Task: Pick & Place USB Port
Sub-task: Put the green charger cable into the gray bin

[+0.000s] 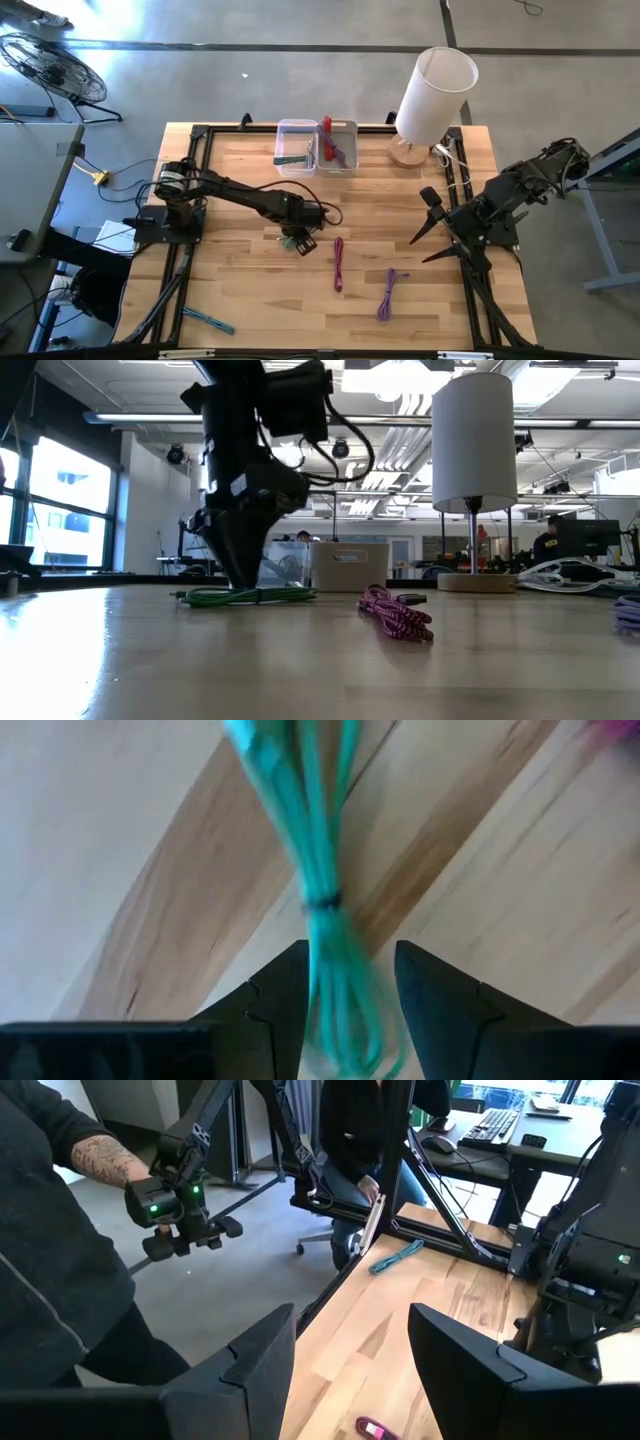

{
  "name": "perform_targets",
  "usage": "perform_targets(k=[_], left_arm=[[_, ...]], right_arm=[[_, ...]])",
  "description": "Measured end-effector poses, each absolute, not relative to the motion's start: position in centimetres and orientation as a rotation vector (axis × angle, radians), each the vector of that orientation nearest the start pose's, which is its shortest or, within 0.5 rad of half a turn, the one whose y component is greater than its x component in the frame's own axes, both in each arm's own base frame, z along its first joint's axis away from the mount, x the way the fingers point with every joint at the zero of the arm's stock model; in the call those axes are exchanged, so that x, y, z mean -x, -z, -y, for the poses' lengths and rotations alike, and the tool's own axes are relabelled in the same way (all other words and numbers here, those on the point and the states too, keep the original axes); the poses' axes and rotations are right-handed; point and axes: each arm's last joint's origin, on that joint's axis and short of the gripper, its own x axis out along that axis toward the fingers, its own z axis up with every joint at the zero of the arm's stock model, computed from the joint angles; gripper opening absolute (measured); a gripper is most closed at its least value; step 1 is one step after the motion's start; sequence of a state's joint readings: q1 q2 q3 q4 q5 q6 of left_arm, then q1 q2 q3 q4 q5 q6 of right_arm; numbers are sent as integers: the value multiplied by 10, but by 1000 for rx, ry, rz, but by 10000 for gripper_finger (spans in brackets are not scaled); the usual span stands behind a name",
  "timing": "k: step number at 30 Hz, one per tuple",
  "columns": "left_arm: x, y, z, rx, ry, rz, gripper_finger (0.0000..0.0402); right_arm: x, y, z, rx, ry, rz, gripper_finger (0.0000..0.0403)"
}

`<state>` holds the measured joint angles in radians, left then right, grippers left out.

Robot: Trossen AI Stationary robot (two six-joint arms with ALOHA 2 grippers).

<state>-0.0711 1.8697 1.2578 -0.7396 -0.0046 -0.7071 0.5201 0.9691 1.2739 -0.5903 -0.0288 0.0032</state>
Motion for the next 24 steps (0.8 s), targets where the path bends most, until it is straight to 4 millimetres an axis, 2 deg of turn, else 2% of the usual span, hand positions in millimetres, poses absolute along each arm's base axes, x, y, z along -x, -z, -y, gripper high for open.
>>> perform_targets(k=[11,14,18,24], left_arm=[[-358,-152,26,504,-378,-1365,141],[-357,-149,26,461,-350,-1385,113],[-357,-146,25,401,-310,-1404,27],[-356,-151,25,360,-316,-1387,12]], right_arm=[[-155,-423,-90,52,-545,-302,188],[-155,-423,-90,49,-545,-305,188],[-155,-423,-90,49,-545,-308,188],[-154,-422,-90,50,-545,-313,188]])
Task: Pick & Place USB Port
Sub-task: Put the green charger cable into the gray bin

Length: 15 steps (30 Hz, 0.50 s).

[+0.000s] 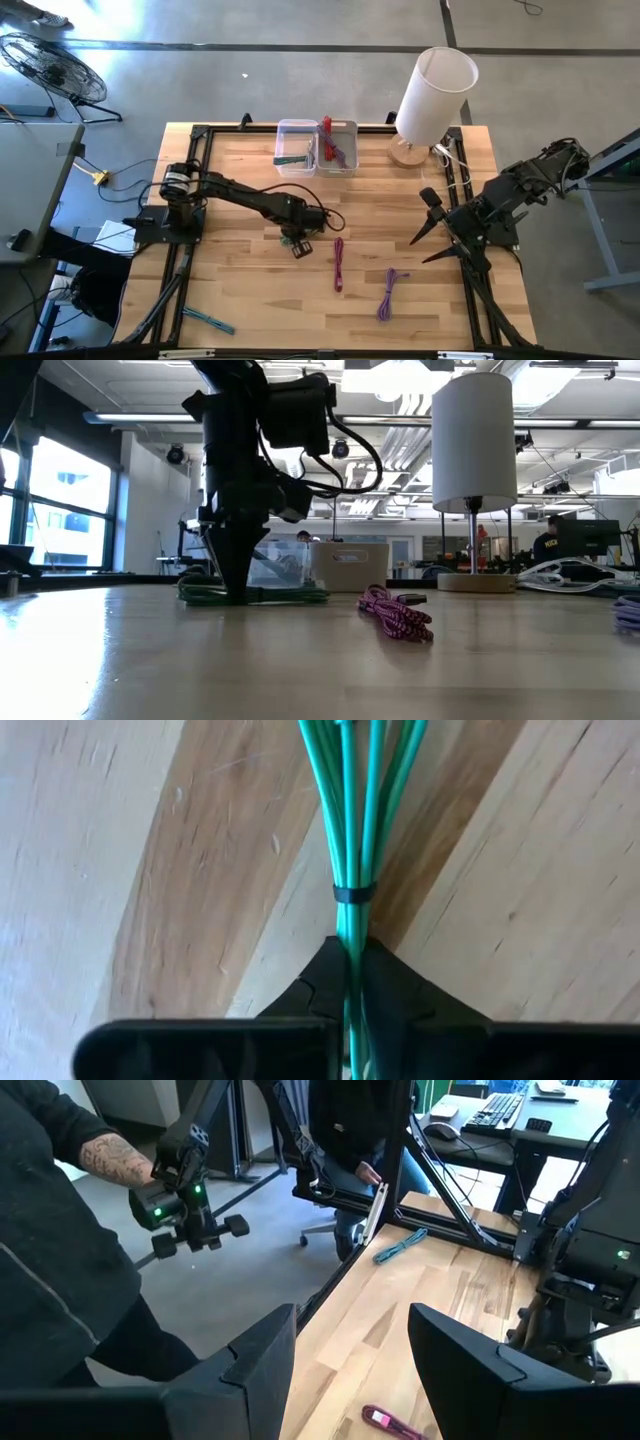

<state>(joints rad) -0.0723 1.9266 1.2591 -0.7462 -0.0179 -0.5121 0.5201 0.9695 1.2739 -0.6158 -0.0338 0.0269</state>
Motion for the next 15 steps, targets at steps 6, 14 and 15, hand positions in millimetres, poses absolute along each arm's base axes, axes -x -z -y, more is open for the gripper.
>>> perform_targets(k=[6,14,15], left_arm=[[-350,-175,24,315,-306,-1316,6],[-329,-248,20,255,-292,-1054,5],[-326,-260,19,243,-291,-988,5]], right_arm=[[-154,-419,-89,73,-536,-339,188],[-155,-419,-85,132,-406,-329,188],[-156,-419,-85,139,-386,-323,188]])
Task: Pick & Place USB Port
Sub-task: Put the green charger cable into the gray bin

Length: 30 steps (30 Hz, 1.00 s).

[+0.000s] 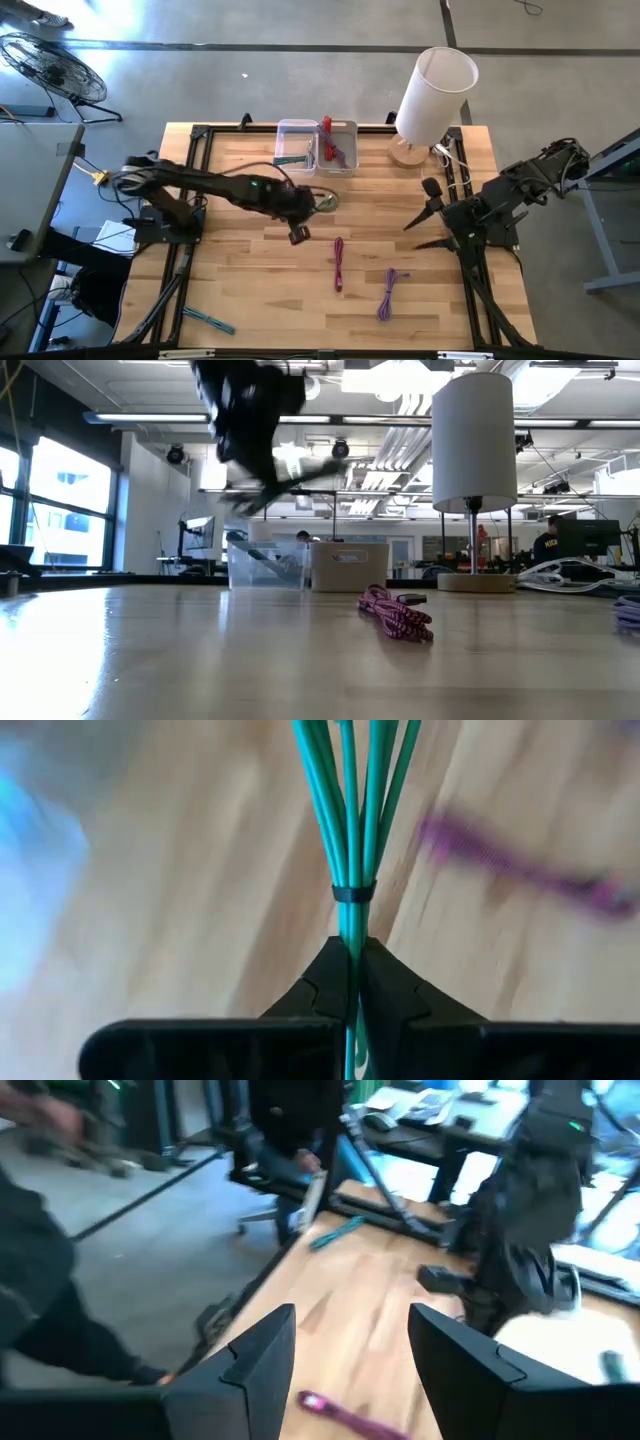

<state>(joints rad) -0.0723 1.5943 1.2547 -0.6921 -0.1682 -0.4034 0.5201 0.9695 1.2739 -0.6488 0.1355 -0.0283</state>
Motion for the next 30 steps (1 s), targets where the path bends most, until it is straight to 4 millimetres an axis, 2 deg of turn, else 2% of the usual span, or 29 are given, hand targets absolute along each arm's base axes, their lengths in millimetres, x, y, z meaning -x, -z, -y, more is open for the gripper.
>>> perform_targets(k=[8,13,16,20,25,30], left_arm=[[-298,-364,15,47,-194,-363,5],[-286,-407,26,-146,-76,-42,5],[-285,-420,32,-211,-6,90,5],[-288,-426,35,-247,58,194,5],[-293,-423,37,-252,99,202,5],[-299,-418,39,-253,123,188,5]], right_arm=[[-161,-433,-81,186,-245,-172,188],[-166,-448,-81,167,-271,-15,188],[-174,-453,-82,156,-293,57,188],[-196,-448,-85,169,-280,61,188],[-229,-437,-86,208,-229,57,188],[-252,-430,-79,236,-167,64,188]])
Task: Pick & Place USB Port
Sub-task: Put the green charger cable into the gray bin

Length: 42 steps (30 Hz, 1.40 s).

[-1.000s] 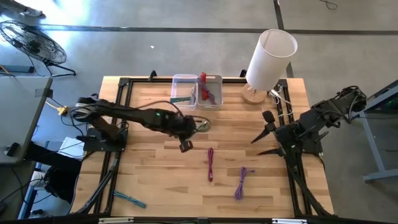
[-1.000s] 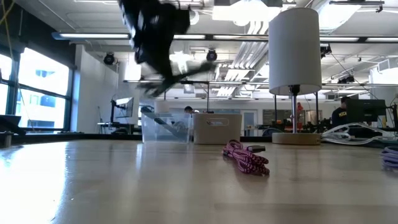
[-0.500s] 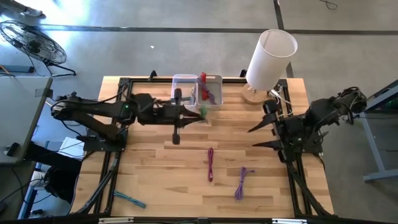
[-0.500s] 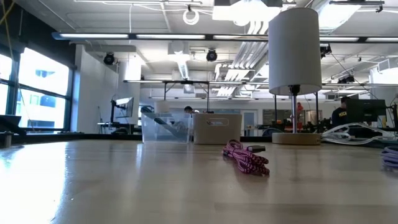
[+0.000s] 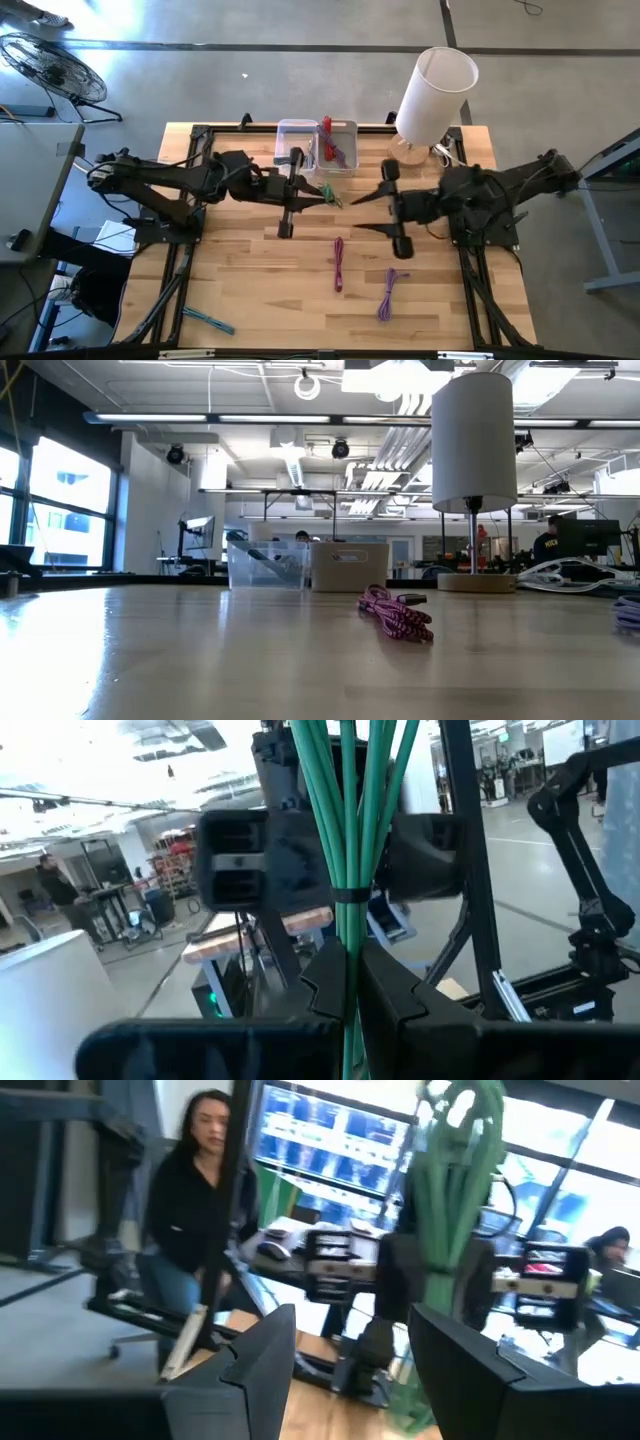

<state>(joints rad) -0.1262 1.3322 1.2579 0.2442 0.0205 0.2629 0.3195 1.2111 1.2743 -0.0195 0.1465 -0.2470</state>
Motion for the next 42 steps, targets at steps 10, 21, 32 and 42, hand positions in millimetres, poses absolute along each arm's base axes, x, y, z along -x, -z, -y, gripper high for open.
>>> perform_targets(k=[10,21,32,42], left_arm=[[-316,-401,42,-241,184,130,4],[-322,-395,43,-228,202,111,4],[-321,-393,43,-228,207,88,9],[-319,-386,39,-177,171,-38,24]], right_arm=[[-265,-427,-63,227,-96,64,188],[-286,-412,-60,216,-151,17,186],[-286,-411,-58,246,-160,14,17],[-286,-406,-56,238,-123,-40,13]])
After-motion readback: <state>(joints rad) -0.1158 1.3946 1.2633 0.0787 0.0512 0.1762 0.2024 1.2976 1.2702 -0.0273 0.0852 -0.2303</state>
